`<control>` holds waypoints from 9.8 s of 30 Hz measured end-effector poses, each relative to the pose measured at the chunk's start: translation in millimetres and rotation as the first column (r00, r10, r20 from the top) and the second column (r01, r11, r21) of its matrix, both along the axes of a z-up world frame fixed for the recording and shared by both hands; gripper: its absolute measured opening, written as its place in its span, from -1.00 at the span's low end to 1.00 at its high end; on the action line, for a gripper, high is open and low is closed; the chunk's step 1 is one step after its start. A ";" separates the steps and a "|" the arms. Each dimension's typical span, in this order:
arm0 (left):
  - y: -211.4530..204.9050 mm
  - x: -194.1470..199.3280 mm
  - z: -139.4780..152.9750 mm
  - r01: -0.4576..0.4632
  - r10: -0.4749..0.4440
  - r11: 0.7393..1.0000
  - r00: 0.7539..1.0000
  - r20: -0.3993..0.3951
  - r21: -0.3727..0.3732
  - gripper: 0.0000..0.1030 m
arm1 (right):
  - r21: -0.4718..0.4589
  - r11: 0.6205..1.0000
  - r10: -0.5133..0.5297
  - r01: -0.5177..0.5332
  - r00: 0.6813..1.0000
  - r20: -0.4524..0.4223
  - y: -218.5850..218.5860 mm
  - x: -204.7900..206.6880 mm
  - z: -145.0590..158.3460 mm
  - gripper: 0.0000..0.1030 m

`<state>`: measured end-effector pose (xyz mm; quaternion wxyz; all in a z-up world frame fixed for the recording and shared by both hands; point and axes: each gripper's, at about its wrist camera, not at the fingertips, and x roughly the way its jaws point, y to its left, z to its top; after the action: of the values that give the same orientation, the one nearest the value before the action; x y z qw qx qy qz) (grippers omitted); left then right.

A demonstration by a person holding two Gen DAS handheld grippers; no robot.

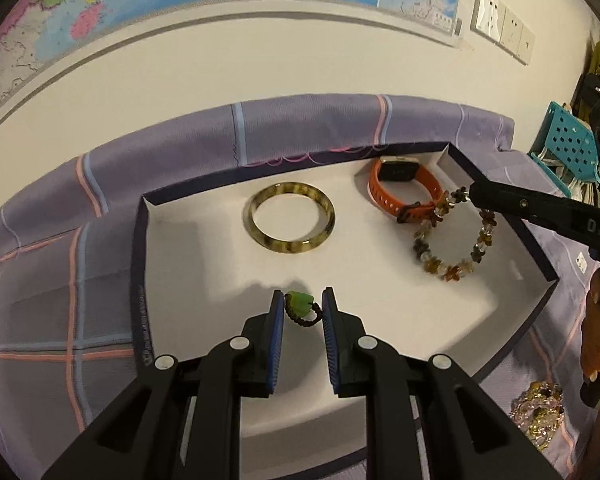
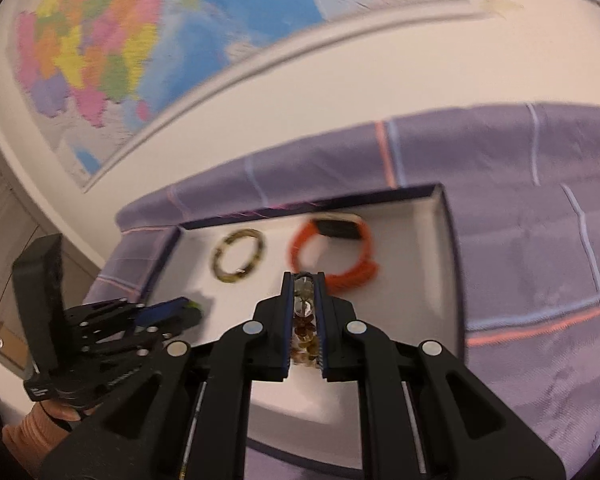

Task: Organize jewelry
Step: 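Lower the bracelet into the lid with the right gripper while the left drops the charm ring, then move the right gripper back to the pile and grasp the clear crystal necklace, then lift the crystal necklace with the right gripper while the left grasps the yellow bead necklace, then lower the crystal necklace into the lid with the right gripper while the left carries the yellow charm over it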

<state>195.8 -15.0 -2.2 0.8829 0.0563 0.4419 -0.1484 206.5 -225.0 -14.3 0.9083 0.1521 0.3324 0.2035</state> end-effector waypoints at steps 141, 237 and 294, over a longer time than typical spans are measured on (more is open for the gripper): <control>2.0 -167.8 7.6 0.200 -0.194 0.972 0.979 0.055 -0.124 -0.79 | -0.066 0.986 0.159 -0.150 0.972 0.172 -9.5 -190.8 13.3 -0.80; 3.1 -52.9 34.7 0.058 -0.052 0.997 0.993 0.106 -0.049 -0.79 | 0.005 0.995 0.099 -0.102 0.981 0.168 5.5 -41.0 46.3 -0.80; -9.3 -10.1 3.5 0.007 -0.008 1.000 1.000 0.019 0.018 -0.79 | 0.023 0.992 0.125 -0.128 0.988 0.087 23.7 -1.2 21.9 -0.80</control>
<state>185.7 -24.2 1.3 0.8860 0.0673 0.4345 -0.1472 205.3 -201.3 7.6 0.9046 0.1347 0.2995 0.2716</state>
